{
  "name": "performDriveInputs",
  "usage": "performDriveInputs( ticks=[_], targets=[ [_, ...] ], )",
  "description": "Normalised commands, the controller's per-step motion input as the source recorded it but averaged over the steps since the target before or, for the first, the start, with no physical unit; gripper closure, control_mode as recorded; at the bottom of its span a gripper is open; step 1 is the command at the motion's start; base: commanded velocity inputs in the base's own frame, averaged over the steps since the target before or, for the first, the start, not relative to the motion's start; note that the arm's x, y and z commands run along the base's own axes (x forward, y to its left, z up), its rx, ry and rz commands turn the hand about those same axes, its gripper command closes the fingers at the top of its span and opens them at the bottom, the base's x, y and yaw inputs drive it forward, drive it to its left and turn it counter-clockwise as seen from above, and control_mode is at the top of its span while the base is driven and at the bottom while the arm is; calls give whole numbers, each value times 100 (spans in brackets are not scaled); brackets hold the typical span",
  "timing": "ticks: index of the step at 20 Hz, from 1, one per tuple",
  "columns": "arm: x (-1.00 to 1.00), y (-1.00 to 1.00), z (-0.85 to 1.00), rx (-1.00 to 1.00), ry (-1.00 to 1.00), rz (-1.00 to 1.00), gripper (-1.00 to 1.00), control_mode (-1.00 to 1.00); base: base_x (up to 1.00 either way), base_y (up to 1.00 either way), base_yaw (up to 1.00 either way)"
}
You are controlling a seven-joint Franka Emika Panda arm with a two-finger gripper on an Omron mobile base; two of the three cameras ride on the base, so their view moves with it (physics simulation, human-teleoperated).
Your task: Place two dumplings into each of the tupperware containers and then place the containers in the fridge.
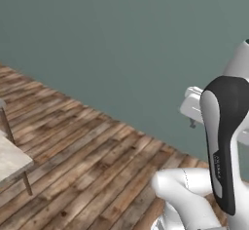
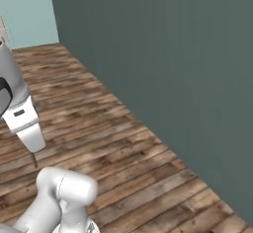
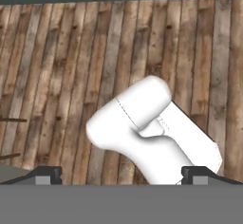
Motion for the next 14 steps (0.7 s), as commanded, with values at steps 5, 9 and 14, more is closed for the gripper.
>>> performDriveInputs(
  ticks=[5, 9, 14],
  targets=[
    [0, 0, 0, 0, 0, 0, -100, 100, 100, -65, 49],
    [0, 0, 0, 0, 0, 0, -100, 100, 100, -56, 50],
    [0, 0, 0, 0, 0, 0, -100, 100, 99, -60, 50]
  ],
)
